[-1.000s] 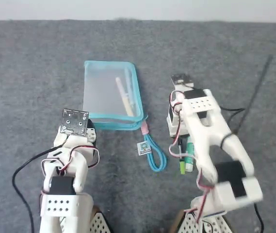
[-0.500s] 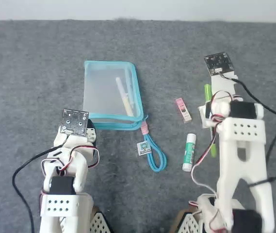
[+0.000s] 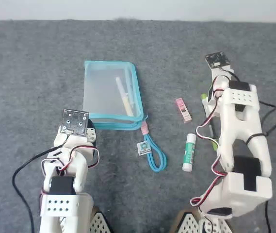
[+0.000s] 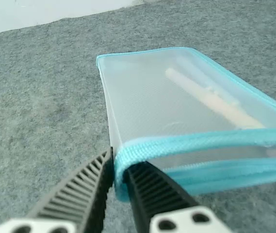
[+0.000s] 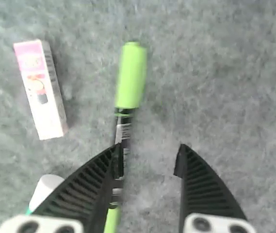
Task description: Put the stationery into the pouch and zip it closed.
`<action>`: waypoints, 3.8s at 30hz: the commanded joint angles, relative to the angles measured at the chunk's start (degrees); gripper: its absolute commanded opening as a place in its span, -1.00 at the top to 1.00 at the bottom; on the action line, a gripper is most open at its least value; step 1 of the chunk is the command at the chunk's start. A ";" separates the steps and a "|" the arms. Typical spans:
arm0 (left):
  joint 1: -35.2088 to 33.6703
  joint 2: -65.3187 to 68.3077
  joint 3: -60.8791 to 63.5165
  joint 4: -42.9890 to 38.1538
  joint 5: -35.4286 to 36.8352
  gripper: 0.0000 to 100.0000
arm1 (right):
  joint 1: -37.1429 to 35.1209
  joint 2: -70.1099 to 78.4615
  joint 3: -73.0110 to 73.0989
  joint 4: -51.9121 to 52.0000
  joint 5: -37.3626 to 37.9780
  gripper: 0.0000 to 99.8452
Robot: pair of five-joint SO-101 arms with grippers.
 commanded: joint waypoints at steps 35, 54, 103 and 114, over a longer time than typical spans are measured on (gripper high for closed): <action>-0.53 -0.18 -0.84 -3.16 -0.70 0.98 | 0.22 -14.02 31.21 -7.16 -0.97 0.75; -0.26 -0.18 -0.84 -3.16 -0.70 0.98 | 3.47 -14.02 29.10 -6.55 -1.14 0.98; -0.26 -0.18 0.04 -3.43 -0.70 0.98 | -36.18 -72.48 13.27 33.27 -4.04 0.98; -0.26 -0.18 0.04 -3.52 -0.70 0.98 | -46.20 -68.53 20.13 22.29 -3.96 0.98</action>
